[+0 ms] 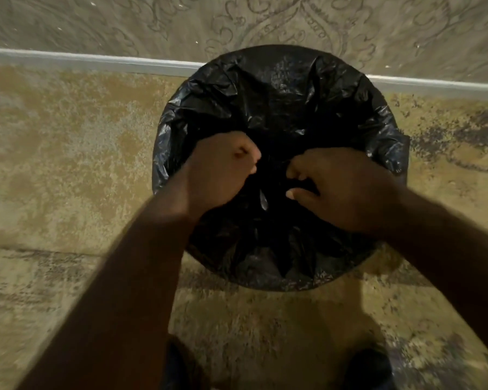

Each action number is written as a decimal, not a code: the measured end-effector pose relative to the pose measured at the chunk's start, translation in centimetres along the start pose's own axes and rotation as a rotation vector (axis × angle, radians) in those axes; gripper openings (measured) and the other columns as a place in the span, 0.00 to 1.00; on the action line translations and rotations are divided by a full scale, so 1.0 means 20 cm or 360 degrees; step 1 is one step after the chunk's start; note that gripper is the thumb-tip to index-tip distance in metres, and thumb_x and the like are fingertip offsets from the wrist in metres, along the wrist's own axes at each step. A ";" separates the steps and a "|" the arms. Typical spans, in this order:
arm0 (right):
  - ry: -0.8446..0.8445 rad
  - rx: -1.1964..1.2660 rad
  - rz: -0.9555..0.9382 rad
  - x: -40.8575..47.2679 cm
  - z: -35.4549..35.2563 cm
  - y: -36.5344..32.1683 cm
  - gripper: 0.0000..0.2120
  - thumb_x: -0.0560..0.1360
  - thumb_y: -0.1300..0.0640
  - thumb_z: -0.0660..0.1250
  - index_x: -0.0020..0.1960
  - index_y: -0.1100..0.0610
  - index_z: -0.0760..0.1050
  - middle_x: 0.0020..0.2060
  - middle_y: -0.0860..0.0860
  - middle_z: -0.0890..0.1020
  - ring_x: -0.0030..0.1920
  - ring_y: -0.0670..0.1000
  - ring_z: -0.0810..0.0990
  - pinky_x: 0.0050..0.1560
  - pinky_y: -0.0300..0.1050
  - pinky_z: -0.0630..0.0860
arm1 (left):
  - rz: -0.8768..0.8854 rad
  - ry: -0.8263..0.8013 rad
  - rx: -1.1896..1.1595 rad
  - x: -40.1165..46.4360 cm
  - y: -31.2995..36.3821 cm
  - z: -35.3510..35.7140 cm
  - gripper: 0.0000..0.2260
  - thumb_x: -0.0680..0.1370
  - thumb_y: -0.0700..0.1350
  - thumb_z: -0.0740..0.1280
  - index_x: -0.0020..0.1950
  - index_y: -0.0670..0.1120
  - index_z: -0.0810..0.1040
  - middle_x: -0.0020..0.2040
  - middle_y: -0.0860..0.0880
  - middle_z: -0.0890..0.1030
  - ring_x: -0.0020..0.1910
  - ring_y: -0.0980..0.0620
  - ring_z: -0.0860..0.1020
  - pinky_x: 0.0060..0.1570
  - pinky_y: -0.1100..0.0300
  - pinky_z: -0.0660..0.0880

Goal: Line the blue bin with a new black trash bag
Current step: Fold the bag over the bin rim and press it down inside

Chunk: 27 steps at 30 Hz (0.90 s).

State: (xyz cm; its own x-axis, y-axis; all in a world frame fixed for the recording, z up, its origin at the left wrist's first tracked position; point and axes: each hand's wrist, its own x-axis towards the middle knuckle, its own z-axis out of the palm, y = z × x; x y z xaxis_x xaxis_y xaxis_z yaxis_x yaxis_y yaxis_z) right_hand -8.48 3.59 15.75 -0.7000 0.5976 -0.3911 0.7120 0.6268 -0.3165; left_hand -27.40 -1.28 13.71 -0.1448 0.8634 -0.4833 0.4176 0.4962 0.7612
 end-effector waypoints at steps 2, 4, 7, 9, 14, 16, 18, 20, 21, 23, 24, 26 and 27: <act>0.0369 0.0060 0.0087 -0.21 0.00 -0.01 0.12 0.74 0.45 0.66 0.52 0.52 0.78 0.46 0.49 0.81 0.48 0.54 0.79 0.53 0.51 0.73 | 0.0358 0.0507 0.0173 -0.23 -0.03 -0.04 0.06 0.79 0.45 0.64 0.51 0.50 0.80 0.40 0.56 0.82 0.36 0.63 0.80 0.36 0.73 0.72; 0.0524 0.0142 0.0266 -0.35 0.04 -0.02 0.11 0.74 0.47 0.67 0.50 0.53 0.80 0.46 0.49 0.82 0.50 0.54 0.78 0.55 0.53 0.73 | 0.0475 0.0791 0.0276 -0.43 -0.05 -0.01 0.06 0.79 0.45 0.65 0.52 0.48 0.81 0.40 0.55 0.81 0.36 0.62 0.78 0.37 0.74 0.71; 0.0423 0.0112 0.0342 -0.44 0.06 -0.08 0.14 0.78 0.43 0.61 0.51 0.50 0.80 0.48 0.46 0.83 0.56 0.54 0.79 0.68 0.59 0.66 | 0.0490 0.0506 0.0657 -0.57 -0.04 0.10 0.11 0.79 0.48 0.61 0.56 0.50 0.81 0.48 0.54 0.83 0.45 0.61 0.78 0.54 0.65 0.72; 0.0161 -0.0098 0.0152 -0.43 0.07 -0.11 0.22 0.80 0.38 0.51 0.56 0.47 0.80 0.53 0.45 0.84 0.64 0.54 0.77 0.74 0.65 0.52 | 0.0479 0.0144 0.1013 -0.57 -0.01 0.15 0.18 0.81 0.55 0.53 0.65 0.54 0.76 0.60 0.57 0.80 0.63 0.58 0.74 0.73 0.51 0.55; -0.0580 -0.0336 0.0031 -0.36 0.06 -0.13 0.51 0.67 0.28 0.22 0.52 0.46 0.81 0.50 0.45 0.83 0.65 0.51 0.74 0.72 0.70 0.33 | 0.0378 -0.0523 0.1378 -0.47 -0.05 0.07 0.25 0.79 0.63 0.43 0.67 0.59 0.72 0.63 0.58 0.78 0.70 0.58 0.68 0.72 0.47 0.30; -0.0237 -0.0249 0.0006 -0.37 0.03 -0.11 0.41 0.74 0.29 0.34 0.48 0.48 0.81 0.49 0.45 0.82 0.64 0.51 0.75 0.74 0.69 0.44 | 0.0565 -0.0306 0.1220 -0.48 -0.05 0.00 0.22 0.80 0.62 0.47 0.58 0.57 0.78 0.55 0.60 0.81 0.63 0.61 0.72 0.74 0.47 0.36; 0.0420 -0.0069 0.0102 -0.42 0.04 -0.11 0.24 0.78 0.36 0.52 0.52 0.51 0.80 0.54 0.48 0.81 0.62 0.53 0.75 0.69 0.60 0.63 | 0.0783 0.0164 0.0936 -0.53 -0.05 -0.06 0.15 0.80 0.56 0.56 0.53 0.54 0.81 0.52 0.60 0.82 0.60 0.59 0.76 0.73 0.43 0.54; 0.0968 0.0289 0.0477 -0.48 0.08 -0.09 0.17 0.77 0.43 0.63 0.56 0.55 0.76 0.53 0.53 0.78 0.55 0.54 0.75 0.55 0.51 0.71 | 0.0802 0.0666 0.0677 -0.56 -0.10 -0.09 0.09 0.79 0.48 0.65 0.53 0.47 0.81 0.53 0.55 0.81 0.58 0.53 0.78 0.62 0.47 0.70; 0.1140 0.0591 0.0768 -0.50 0.10 -0.08 0.16 0.76 0.45 0.66 0.55 0.56 0.74 0.51 0.54 0.76 0.52 0.54 0.75 0.50 0.51 0.73 | 0.0625 0.0916 0.0506 -0.58 -0.12 -0.09 0.07 0.78 0.46 0.68 0.55 0.46 0.80 0.55 0.53 0.78 0.56 0.50 0.77 0.57 0.52 0.72; 0.1114 0.1498 0.1394 -0.50 0.13 -0.07 0.16 0.74 0.44 0.69 0.50 0.55 0.72 0.46 0.53 0.78 0.48 0.54 0.78 0.42 0.55 0.75 | 0.0098 0.1288 -0.0196 -0.59 -0.13 -0.08 0.09 0.77 0.45 0.70 0.54 0.51 0.74 0.55 0.51 0.74 0.52 0.49 0.76 0.48 0.54 0.73; 0.0919 0.1950 0.1602 -0.49 0.15 -0.08 0.16 0.74 0.42 0.68 0.49 0.55 0.74 0.44 0.50 0.82 0.48 0.53 0.79 0.39 0.52 0.74 | -0.0143 0.1305 -0.0678 -0.60 -0.14 -0.06 0.08 0.77 0.46 0.69 0.52 0.53 0.72 0.53 0.50 0.74 0.51 0.48 0.75 0.47 0.53 0.74; 0.0659 0.2617 0.1680 -0.48 0.20 -0.10 0.17 0.75 0.39 0.66 0.50 0.51 0.80 0.46 0.46 0.87 0.52 0.52 0.82 0.41 0.47 0.74 | -0.0494 0.1126 -0.1163 -0.61 -0.15 0.00 0.04 0.80 0.48 0.64 0.52 0.48 0.74 0.49 0.52 0.79 0.49 0.51 0.79 0.45 0.56 0.78; 0.0677 0.2719 0.1658 -0.49 0.24 -0.13 0.17 0.74 0.37 0.66 0.51 0.49 0.82 0.49 0.46 0.87 0.54 0.51 0.83 0.45 0.48 0.76 | -0.0591 0.0970 -0.1258 -0.61 -0.14 0.04 0.08 0.83 0.47 0.60 0.54 0.45 0.76 0.47 0.54 0.82 0.47 0.53 0.81 0.42 0.59 0.79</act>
State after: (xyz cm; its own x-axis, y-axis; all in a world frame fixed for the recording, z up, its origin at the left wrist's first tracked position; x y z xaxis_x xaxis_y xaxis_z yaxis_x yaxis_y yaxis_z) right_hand -3.18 -6.16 16.28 0.1355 0.5591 -0.8180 -0.0904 -0.8151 -0.5722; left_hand -26.19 -13.27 17.08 -0.6593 0.4375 -0.6115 -0.4140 0.4676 0.7810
